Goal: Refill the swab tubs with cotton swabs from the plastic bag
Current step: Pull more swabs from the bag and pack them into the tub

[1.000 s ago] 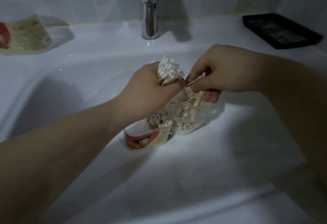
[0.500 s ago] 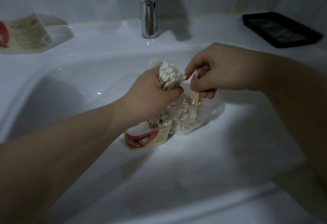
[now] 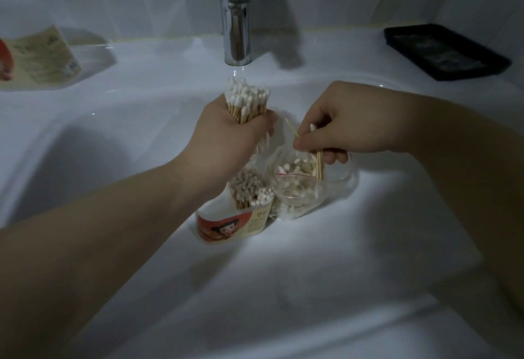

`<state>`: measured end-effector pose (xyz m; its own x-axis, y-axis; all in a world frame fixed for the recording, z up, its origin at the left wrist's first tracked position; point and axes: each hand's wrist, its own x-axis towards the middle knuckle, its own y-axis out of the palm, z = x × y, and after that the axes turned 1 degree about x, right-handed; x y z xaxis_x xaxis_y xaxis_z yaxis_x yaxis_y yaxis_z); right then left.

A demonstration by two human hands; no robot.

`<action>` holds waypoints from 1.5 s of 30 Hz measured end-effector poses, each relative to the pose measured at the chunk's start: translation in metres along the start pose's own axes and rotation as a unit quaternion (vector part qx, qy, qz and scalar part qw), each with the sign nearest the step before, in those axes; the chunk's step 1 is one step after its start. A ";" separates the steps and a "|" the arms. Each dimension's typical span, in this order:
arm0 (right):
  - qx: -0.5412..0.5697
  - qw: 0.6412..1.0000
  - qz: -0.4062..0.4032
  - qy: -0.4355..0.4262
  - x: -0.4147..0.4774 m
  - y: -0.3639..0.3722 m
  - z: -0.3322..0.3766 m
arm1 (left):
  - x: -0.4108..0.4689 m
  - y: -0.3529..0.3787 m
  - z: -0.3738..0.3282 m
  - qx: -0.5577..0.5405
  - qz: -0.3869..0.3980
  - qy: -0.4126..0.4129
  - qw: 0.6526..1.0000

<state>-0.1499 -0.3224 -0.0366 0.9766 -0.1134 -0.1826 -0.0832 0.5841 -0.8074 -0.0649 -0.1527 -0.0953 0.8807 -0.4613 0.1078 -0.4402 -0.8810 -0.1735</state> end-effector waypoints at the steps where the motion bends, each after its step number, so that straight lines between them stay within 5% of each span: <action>1: 0.006 1.000 -0.013 -0.002 0.000 -0.001 0.000 | 0.001 -0.001 -0.001 -0.009 -0.009 -0.013 1.000; 11: 0.030 0.999 -0.021 -0.027 0.001 0.002 0.005 | -0.008 0.005 0.001 0.005 0.076 -0.034 0.996; 25: 0.082 0.988 -0.108 -0.073 0.001 -0.012 0.003 | 0.000 0.000 -0.002 -0.051 0.042 -0.026 0.997; 36: 0.144 0.980 -0.054 -0.126 -0.001 -0.009 0.005 | -0.004 0.004 0.004 -0.132 0.180 -0.030 0.974; 45: 0.166 0.976 -0.031 -0.138 0.000 -0.007 0.006 | -0.003 0.003 0.003 -0.083 0.170 0.004 0.982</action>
<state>-0.1483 -0.3219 -0.0280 0.9977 0.0369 0.0563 0.0023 0.8170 -0.5766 -0.0680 -0.1539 -0.0995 0.6772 -0.7314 0.0800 -0.7310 -0.6812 -0.0393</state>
